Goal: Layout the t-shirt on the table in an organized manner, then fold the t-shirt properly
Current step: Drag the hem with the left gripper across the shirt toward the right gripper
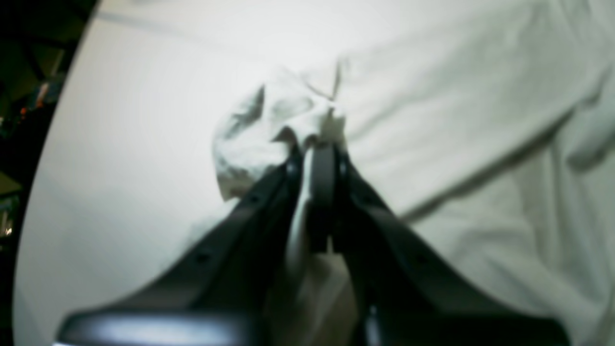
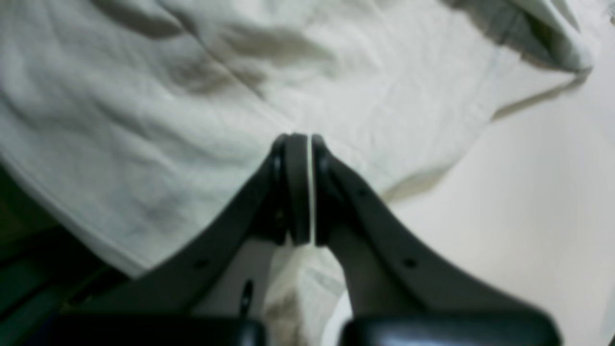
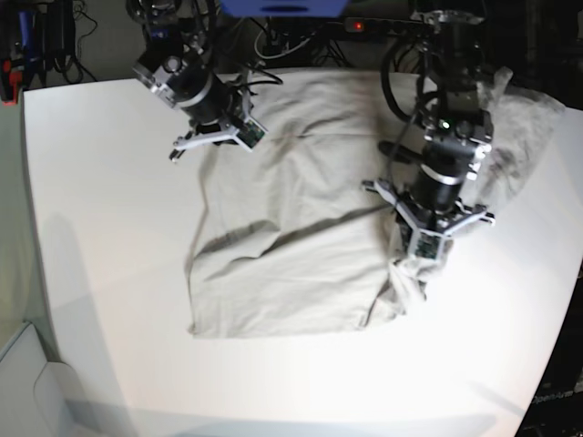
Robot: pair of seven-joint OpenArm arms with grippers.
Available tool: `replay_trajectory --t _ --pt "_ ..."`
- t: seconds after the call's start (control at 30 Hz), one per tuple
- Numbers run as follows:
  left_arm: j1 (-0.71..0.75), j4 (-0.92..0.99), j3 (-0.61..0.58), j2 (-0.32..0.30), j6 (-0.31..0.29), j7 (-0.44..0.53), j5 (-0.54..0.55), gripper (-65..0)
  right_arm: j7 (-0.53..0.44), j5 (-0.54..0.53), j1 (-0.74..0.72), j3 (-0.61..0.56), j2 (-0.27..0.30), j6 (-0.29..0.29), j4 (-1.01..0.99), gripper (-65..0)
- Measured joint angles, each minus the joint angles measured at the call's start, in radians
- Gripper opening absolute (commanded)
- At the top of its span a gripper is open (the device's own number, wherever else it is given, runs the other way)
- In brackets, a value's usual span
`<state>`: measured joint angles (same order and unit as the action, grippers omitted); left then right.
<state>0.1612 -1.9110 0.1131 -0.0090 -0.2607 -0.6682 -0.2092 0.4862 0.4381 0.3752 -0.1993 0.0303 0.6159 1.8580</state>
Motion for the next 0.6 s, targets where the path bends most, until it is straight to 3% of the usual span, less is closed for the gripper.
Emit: replay_trajectory --t 0.17,0.4,0.6 --pt "0.075 0.034 -0.141 0.015 -0.001 0.007 -0.167 -64.1 0.003 0.000 0.002 0.002 0.005 0.000 0.000 -65.0" --pt "0.124 -0.027 -0.301 -0.028 -0.001 0.008 -0.334 -63.8 0.000 0.000 -0.016 0.002 0.003 0.000 0.001 -65.0" --pt "0.111 -0.056 -0.298 -0.019 -0.001 0.014 -0.348 -48.7 0.000 0.000 -0.017 0.002 0.003 0.000 0.000 -65.0"
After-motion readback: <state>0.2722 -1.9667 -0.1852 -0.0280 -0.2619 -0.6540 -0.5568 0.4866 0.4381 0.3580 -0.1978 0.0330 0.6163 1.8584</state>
